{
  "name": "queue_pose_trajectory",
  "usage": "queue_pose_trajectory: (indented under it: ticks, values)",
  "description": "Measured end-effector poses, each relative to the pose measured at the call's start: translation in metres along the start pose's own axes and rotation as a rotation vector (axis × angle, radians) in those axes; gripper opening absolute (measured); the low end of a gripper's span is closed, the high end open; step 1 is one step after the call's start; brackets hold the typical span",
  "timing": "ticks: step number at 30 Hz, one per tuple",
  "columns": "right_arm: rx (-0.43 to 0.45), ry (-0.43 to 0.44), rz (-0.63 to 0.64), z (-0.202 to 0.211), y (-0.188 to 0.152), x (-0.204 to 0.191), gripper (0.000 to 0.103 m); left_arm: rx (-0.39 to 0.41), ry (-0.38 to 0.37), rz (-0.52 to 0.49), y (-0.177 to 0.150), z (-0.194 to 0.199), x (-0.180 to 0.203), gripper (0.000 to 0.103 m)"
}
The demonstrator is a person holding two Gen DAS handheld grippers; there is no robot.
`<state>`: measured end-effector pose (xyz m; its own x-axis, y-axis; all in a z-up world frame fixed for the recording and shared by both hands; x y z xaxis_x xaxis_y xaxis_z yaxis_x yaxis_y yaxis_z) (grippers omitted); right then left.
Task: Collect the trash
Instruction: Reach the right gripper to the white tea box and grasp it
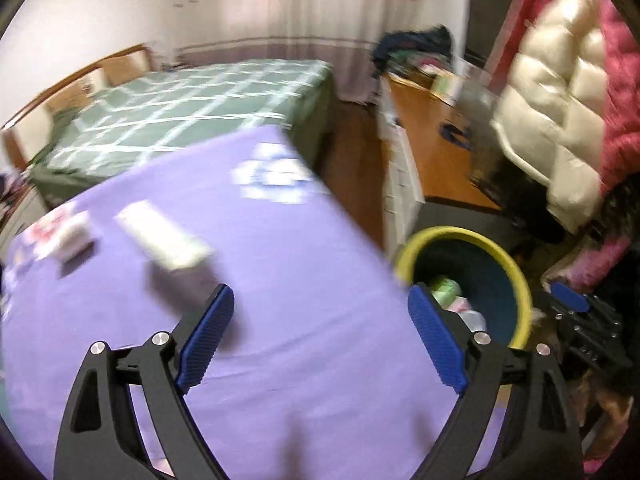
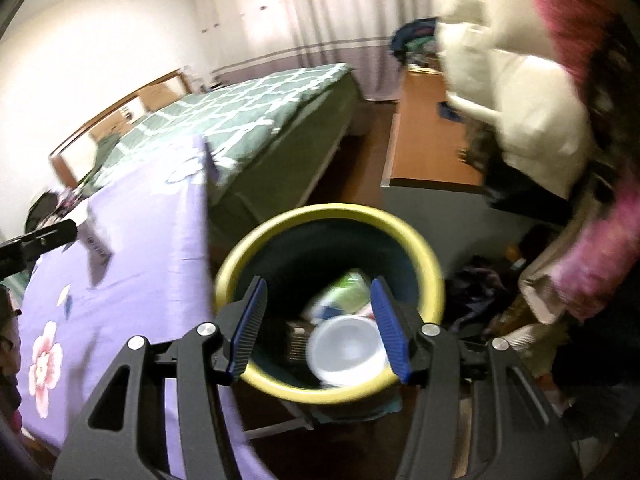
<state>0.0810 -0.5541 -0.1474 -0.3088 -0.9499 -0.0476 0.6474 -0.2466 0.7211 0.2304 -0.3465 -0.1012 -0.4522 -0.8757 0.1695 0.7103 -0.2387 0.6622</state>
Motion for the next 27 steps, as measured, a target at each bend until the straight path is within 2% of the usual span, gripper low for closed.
queue_pose_trajectory:
  ticks: [3,10,16,20,22,27]
  values:
    - [0.002,0.041,0.061,-0.007,0.014,-0.038,0.052,0.043,0.097,0.079,0.003,0.015,-0.077,0.09]
    - [0.01,0.134,0.204,-0.022,0.044,-0.131,0.052,0.075,0.248,0.28,-0.008,0.031,-0.236,0.09]
    - [-0.003,0.195,0.293,-0.041,0.063,-0.196,0.052,0.112,0.349,0.415,-0.014,0.026,-0.339,0.09]
    - [-0.016,0.227,0.338,-0.058,0.072,-0.231,0.052,0.114,0.381,0.469,-0.021,0.014,-0.38,0.09]
    - [-0.026,0.253,0.362,-0.068,0.078,-0.249,0.057,0.114,0.376,0.502,-0.027,0.01,-0.395,0.09]
    - [-0.02,0.287,0.453,-0.088,0.09,-0.292,0.069,0.094,0.387,0.517,-0.034,-0.005,-0.398,0.091]
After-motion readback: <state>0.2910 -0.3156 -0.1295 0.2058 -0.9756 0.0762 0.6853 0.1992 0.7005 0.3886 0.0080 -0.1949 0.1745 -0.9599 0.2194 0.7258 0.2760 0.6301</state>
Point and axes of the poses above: each gripper's, at about its wrist camera, not at the fingertips, and z roughly against the way its jaws point, x to its right, y to its top, the point moved 8 cm from there along -z, roughly the way its jaws point, and after that the axes turned 11 degrees about z, right-handed, at the moved point
